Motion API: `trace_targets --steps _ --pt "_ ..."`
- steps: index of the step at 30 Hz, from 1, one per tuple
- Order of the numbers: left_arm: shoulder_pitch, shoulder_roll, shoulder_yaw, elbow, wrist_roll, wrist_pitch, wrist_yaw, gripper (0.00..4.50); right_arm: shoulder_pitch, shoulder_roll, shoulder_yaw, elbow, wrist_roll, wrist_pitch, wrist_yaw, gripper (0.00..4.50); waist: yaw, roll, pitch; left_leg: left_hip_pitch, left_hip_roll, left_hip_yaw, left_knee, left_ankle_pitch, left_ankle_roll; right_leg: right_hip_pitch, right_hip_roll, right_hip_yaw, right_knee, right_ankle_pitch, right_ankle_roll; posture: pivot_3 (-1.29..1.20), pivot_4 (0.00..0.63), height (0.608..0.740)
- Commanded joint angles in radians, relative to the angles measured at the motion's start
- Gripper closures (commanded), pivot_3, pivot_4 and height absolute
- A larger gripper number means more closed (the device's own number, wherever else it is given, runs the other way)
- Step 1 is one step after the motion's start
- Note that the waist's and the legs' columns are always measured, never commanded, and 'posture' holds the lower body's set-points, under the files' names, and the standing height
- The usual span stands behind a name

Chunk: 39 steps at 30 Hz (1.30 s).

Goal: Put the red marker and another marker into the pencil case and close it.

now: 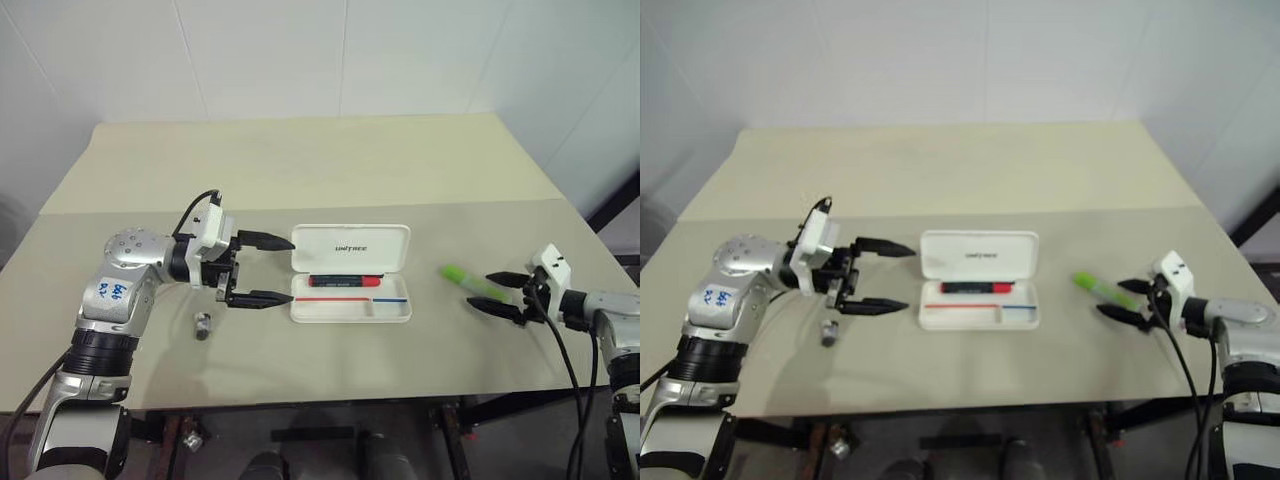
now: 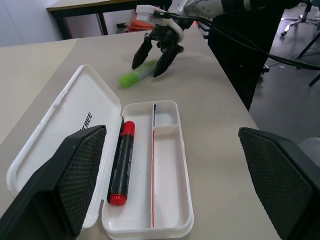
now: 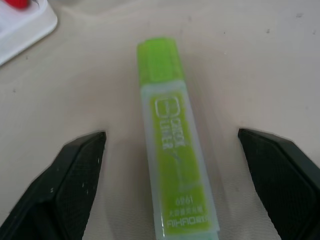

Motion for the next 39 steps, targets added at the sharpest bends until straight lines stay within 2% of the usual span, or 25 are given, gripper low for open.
trace_targets --steps 1,9,17,22,29,32,36,39 --pt "-0.001 0.021 0.032 -0.033 -0.021 -0.001 0.003 0.00 0.009 -0.001 0.006 0.037 -0.012 -0.011 0.036 0.62 0.000 0.000 0.000 0.000 0.000 0.000 0.000 0.000 0.000 0.000 0.000 0.000 0.000 0.000 0.000 0.00 0.150 0.740" --pt "0.006 0.028 0.037 -0.023 -0.017 -0.016 0.004 0.00 0.029 0.015 -0.015 -0.022 0.007 -0.024 0.021 3.39 0.000 0.000 0.000 0.000 0.000 0.000 -0.001 0.000 0.000 0.000 0.000 0.000 0.000 0.000 0.000 0.00 0.150 0.740" --pt "0.007 0.014 0.026 0.011 -0.001 -0.047 -0.009 0.00 0.010 0.018 -0.071 -0.112 0.040 -0.051 -0.058 3.39 -0.008 0.000 0.000 0.000 0.000 0.000 0.000 0.000 0.000 0.000 0.000 0.000 0.001 0.000 0.000 0.00 0.150 0.740" --pt "0.008 0.013 0.021 0.048 0.011 -0.080 -0.018 0.00 -0.003 -0.010 -0.100 -0.241 0.083 -0.023 -0.052 3.39 -0.007 0.001 0.001 0.000 0.000 0.000 0.000 0.000 0.000 0.000 0.000 0.000 0.001 0.000 0.000 0.00 0.150 0.740" --pt "0.018 0.021 0.024 0.094 0.029 -0.125 -0.029 0.00 0.080 -0.051 -0.094 -0.523 0.147 0.101 0.001 3.39 0.004 0.001 0.001 -0.001 0.000 -0.001 -0.001 0.000 0.000 -0.001 0.000 0.000 0.003 0.000 0.000 0.00 0.150 0.740" --pt "0.029 0.031 0.031 0.111 0.035 -0.146 -0.033 0.00 0.159 -0.068 -0.072 -0.734 0.201 0.201 0.034 3.39 0.005 0.001 0.001 -0.002 0.000 -0.001 -0.001 0.000 0.000 -0.001 0.000 0.000 0.002 0.000 0.000 0.00 0.150 0.740" --pt "0.062 0.059 0.039 0.131 0.044 -0.178 -0.052 0.00 0.205 -0.046 -0.036 -0.959 0.260 0.318 0.006 3.39 0.003 0.001 0.001 -0.002 0.000 -0.001 0.000 0.000 0.000 -0.001 0.000 0.000 0.002 0.000 0.000 0.00 0.150 0.740" --pt "0.083 0.077 0.044 0.142 0.050 -0.195 -0.062 0.00 0.208 -0.027 0.008 -1.039 0.261 0.354 -0.014 3.39 0.001 0.001 0.001 0.000 0.000 -0.001 0.000 0.000 0.000 -0.001 0.000 0.000 0.000 0.000 0.000 0.00 0.150 0.740"
